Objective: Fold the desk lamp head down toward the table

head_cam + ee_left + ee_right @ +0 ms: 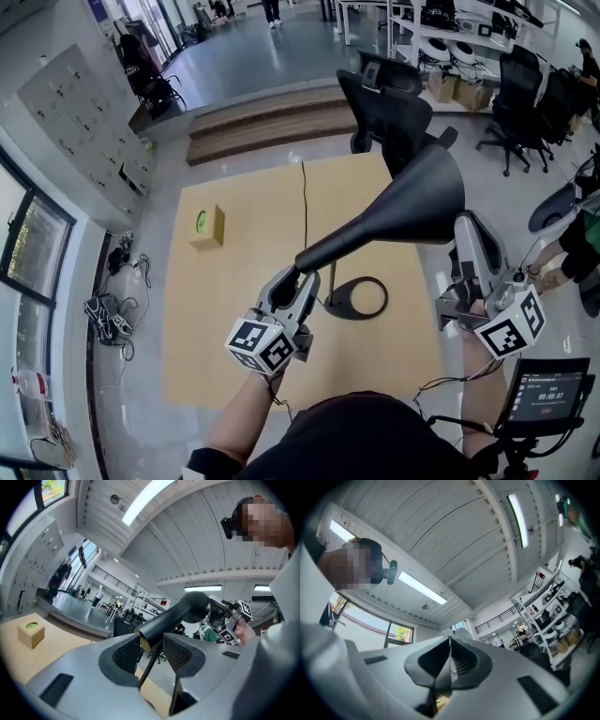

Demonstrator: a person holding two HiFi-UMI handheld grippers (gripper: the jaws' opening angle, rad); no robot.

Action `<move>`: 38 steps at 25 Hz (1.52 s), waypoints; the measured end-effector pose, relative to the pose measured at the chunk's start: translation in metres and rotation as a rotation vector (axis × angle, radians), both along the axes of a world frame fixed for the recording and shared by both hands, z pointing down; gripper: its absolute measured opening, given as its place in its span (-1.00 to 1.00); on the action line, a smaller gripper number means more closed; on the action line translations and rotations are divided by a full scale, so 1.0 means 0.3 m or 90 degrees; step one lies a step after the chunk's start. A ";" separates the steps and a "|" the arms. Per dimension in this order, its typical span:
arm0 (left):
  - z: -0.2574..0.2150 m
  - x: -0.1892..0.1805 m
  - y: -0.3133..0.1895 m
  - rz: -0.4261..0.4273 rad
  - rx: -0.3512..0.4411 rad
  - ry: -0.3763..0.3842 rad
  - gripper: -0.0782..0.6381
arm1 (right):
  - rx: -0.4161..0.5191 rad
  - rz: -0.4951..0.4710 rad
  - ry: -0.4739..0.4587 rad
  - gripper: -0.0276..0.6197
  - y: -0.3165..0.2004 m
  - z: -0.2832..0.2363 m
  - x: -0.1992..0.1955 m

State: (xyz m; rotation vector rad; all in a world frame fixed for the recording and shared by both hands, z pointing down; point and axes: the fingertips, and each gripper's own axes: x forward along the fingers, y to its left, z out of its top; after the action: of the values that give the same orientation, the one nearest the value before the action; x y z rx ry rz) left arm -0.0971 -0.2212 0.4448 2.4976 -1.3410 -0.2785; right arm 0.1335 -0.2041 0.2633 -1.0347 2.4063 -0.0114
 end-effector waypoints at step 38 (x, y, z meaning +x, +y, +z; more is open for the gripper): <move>-0.069 -0.054 -0.010 -0.034 0.013 -0.001 -0.34 | -0.155 0.001 -0.161 -0.87 -0.061 0.314 0.149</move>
State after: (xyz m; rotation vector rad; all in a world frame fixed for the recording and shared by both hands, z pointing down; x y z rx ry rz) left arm -0.1133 -0.2241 0.4240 2.4824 -1.4130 -0.3041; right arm 0.1783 -0.2223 0.3575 -1.0695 2.2096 -0.4192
